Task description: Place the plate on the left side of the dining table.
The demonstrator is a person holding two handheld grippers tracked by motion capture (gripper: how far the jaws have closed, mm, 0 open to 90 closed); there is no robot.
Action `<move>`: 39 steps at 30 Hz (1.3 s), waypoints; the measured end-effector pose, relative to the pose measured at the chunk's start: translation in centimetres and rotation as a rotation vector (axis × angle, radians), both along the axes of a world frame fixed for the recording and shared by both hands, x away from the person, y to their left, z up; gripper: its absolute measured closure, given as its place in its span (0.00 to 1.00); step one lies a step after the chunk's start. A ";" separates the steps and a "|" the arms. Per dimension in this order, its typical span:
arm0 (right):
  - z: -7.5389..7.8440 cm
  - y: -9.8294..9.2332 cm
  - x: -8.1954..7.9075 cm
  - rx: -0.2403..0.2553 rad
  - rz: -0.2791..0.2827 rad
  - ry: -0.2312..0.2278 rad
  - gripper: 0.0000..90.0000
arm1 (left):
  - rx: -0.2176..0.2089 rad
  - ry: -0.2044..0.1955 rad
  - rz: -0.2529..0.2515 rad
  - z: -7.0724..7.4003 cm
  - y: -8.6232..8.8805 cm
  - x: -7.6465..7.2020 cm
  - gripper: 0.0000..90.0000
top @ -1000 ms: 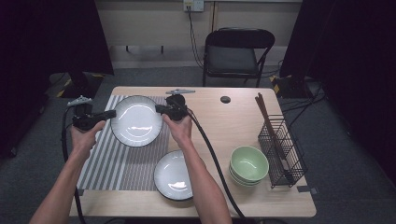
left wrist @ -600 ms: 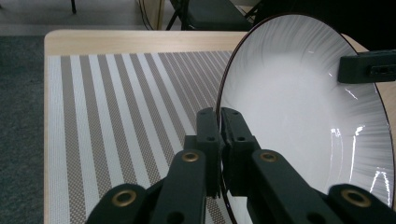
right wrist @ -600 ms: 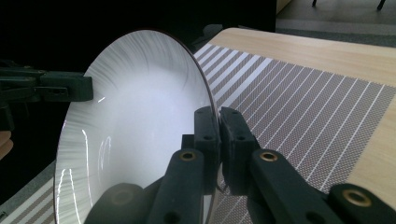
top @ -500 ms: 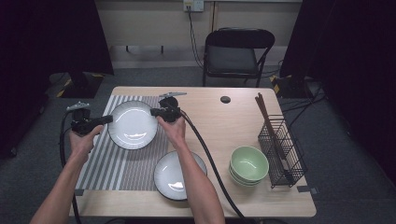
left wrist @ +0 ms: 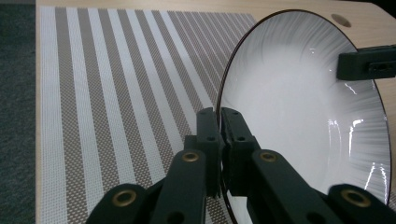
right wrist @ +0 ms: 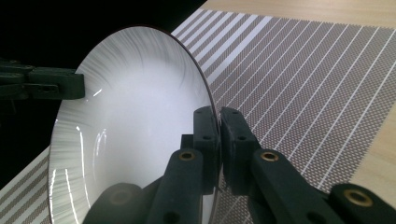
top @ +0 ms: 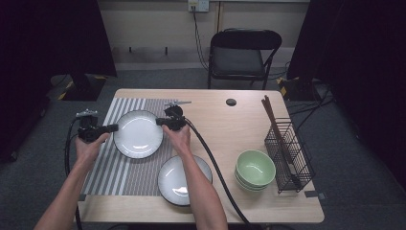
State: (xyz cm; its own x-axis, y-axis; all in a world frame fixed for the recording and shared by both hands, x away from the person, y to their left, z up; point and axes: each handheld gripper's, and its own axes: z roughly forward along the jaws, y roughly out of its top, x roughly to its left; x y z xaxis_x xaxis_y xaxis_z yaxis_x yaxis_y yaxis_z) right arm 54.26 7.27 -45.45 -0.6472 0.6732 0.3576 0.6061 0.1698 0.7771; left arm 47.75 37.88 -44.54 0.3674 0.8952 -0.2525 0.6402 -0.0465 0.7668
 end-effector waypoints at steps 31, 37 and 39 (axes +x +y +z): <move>1.4 -4.5 -1.6 0.028 -0.081 -0.083 0.66 | -0.002 0.040 0.075 -1.1 -0.1 -0.3 0.97; 1.8 -5.8 -2.3 0.034 -0.087 -0.108 0.64 | 0.009 0.052 0.078 -1.3 0.1 -0.4 0.96; 1.8 -6.4 -2.4 0.037 -0.096 -0.104 0.63 | 0.014 0.063 0.087 -1.5 0.1 -0.4 0.95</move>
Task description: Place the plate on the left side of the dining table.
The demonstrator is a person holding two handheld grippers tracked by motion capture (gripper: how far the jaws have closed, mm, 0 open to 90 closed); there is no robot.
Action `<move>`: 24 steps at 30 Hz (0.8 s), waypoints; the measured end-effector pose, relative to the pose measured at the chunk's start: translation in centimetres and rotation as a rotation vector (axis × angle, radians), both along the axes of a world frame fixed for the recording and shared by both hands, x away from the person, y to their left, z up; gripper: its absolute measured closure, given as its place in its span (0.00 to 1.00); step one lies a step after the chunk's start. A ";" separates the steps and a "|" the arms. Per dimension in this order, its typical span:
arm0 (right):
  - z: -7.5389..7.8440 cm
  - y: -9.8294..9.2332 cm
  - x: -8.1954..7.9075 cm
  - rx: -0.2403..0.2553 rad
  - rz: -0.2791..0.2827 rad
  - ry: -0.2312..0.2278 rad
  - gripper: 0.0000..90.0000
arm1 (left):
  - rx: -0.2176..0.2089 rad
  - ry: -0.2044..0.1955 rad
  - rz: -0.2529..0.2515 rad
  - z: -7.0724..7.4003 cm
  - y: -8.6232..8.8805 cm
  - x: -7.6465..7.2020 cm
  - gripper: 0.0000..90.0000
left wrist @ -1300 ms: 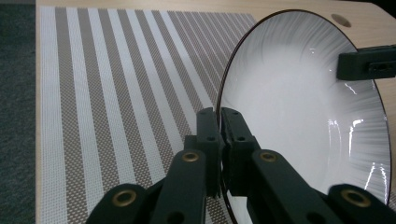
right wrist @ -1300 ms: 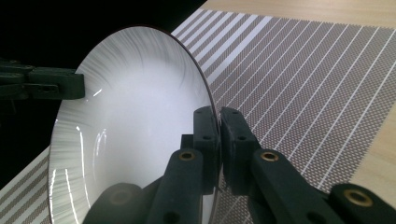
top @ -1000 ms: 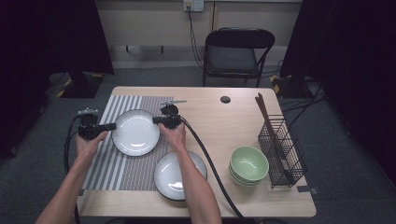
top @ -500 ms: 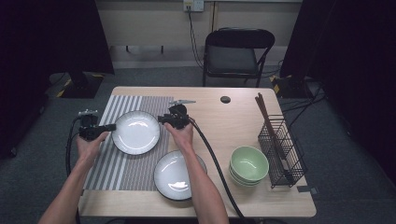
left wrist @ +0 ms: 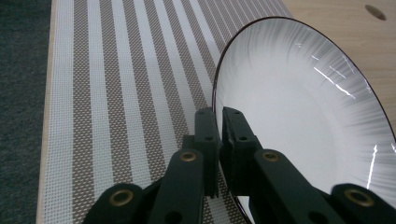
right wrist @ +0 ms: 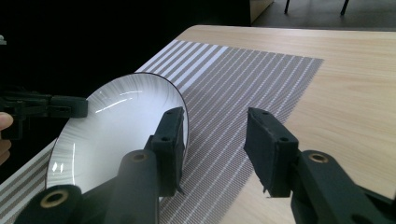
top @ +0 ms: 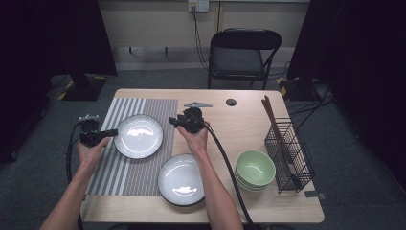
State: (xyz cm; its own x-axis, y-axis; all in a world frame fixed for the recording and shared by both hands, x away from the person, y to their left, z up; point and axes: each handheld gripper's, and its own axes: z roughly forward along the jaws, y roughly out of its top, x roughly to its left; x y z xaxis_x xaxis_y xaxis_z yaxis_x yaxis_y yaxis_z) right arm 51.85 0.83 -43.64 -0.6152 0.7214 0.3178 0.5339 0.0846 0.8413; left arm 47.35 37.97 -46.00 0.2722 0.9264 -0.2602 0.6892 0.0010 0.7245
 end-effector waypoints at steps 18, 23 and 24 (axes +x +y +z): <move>-0.4 -1.3 -1.0 -0.014 -0.002 -0.004 0.60 | -0.013 0.005 0.007 -1.4 0.8 -1.0 0.88; -0.4 -1.9 -1.3 -0.038 -0.006 -0.003 0.59 | -0.006 0.006 0.018 -1.3 1.0 -0.9 0.87; -0.4 -2.0 -1.3 -0.036 -0.008 -0.001 0.59 | -0.008 0.005 0.016 -1.2 1.1 -1.0 0.87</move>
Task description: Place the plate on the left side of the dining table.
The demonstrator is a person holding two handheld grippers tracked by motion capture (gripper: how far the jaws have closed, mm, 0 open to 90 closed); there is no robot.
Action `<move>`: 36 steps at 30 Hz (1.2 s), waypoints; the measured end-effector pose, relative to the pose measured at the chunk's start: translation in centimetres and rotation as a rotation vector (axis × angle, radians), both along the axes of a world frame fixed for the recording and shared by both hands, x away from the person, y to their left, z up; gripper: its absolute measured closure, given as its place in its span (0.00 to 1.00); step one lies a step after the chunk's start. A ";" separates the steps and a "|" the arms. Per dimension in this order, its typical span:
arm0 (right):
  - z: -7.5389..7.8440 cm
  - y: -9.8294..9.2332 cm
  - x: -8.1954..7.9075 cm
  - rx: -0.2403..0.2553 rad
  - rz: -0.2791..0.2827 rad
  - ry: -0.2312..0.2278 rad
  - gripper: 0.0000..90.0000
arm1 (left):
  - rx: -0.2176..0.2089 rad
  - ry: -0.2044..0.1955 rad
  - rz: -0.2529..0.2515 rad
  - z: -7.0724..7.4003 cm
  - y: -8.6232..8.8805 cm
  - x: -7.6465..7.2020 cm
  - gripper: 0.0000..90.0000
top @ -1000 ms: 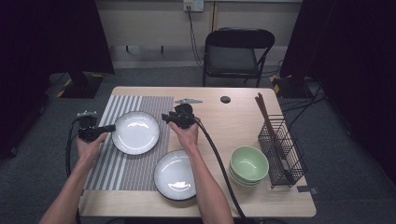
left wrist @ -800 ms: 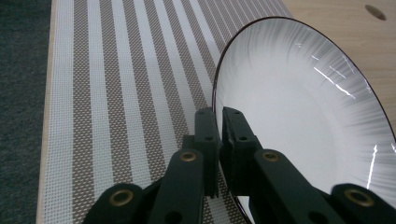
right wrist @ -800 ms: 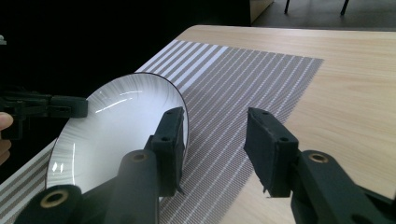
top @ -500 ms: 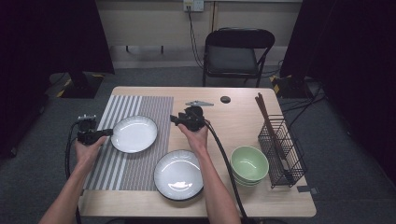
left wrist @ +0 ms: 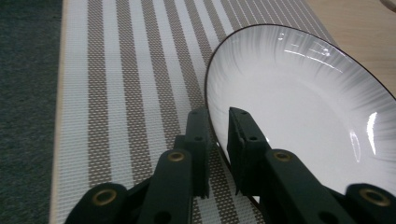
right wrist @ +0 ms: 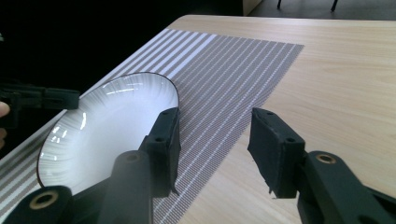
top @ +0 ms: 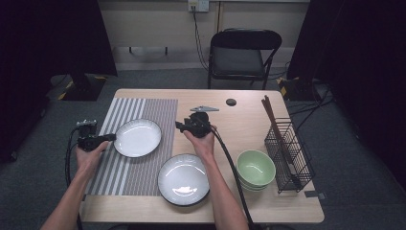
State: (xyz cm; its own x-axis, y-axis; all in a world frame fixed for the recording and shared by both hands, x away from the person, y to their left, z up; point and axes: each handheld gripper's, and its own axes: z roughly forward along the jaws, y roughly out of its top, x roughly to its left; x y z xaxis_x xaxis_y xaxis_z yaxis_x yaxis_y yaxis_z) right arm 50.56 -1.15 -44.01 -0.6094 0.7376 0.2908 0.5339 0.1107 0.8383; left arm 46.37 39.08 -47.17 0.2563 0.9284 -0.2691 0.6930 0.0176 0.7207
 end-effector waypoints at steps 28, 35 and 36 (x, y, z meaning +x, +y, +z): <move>2.8 -2.2 -2.3 0.006 0.015 -0.037 0.50 | -0.084 -0.151 -0.202 4.2 -3.4 -2.6 0.72; 4.2 -2.7 -2.9 0.043 0.011 -0.060 0.49 | -0.077 -0.201 -0.257 5.1 -5.5 -3.6 0.67; 4.5 -2.8 -3.1 0.048 0.016 -0.063 0.49 | -0.079 -0.198 -0.267 5.3 -6.0 -3.7 0.65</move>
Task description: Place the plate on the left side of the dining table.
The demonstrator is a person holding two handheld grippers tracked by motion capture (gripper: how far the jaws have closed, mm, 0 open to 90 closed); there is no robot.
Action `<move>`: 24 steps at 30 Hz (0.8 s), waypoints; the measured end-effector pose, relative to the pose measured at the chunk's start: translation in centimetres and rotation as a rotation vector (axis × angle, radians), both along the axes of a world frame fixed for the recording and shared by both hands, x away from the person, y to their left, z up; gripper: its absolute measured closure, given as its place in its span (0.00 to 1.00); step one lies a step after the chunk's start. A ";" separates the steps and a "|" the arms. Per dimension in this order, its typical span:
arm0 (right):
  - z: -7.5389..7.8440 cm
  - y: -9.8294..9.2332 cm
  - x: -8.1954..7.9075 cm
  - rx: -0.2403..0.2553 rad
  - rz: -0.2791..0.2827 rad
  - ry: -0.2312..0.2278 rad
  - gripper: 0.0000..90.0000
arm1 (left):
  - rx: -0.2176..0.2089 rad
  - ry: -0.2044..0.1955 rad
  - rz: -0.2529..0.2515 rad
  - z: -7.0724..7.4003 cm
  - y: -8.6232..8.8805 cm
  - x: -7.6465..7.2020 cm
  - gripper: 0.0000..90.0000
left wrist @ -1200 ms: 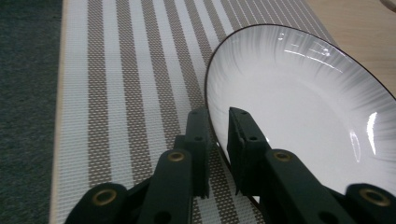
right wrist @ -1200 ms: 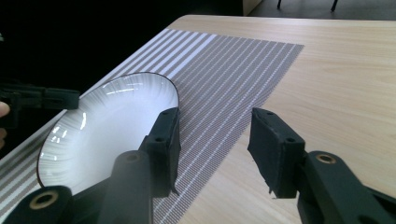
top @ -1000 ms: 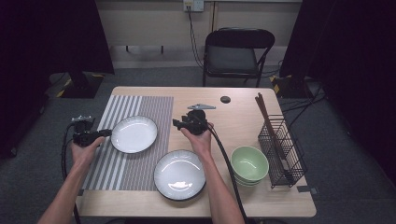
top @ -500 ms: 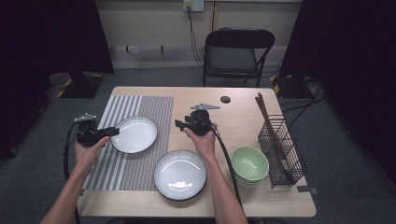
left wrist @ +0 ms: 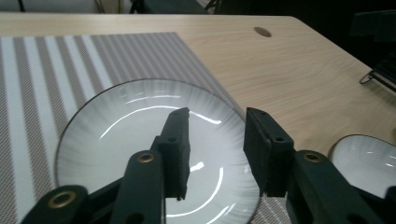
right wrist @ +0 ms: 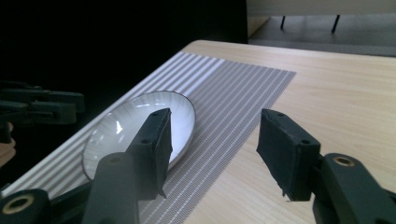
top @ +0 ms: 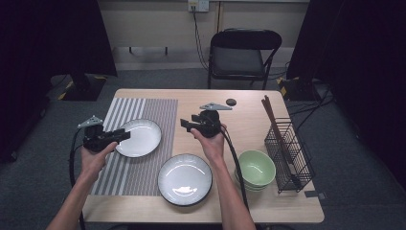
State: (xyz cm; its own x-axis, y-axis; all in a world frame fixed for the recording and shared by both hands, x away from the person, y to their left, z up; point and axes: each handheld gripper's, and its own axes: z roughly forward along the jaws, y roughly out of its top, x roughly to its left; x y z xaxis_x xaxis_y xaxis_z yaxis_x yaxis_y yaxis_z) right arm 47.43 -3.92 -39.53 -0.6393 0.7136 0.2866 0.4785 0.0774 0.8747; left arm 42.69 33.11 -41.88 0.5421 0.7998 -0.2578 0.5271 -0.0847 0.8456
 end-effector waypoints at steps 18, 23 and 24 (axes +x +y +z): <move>4.7 -4.2 -1.9 0.001 -0.017 -0.059 0.45 | 0.058 -0.014 -0.140 0.6 -6.3 0.0 0.53; 5.1 -5.8 -2.5 -0.030 -0.033 -0.070 0.44 | 0.084 -0.037 -0.223 0.6 -8.5 -0.2 0.52; 5.3 -6.2 -2.7 -0.033 -0.040 -0.072 0.44 | 0.089 -0.039 -0.237 0.6 -8.9 -0.3 0.53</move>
State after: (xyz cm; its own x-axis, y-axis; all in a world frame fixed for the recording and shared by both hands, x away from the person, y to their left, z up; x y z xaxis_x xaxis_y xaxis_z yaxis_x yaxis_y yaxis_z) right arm 44.74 -10.09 -34.27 -0.6285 0.7468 0.2173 0.4179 0.0886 0.9041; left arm 42.44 24.20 -41.32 0.7253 0.6678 -0.1673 0.4507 -0.2770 0.8486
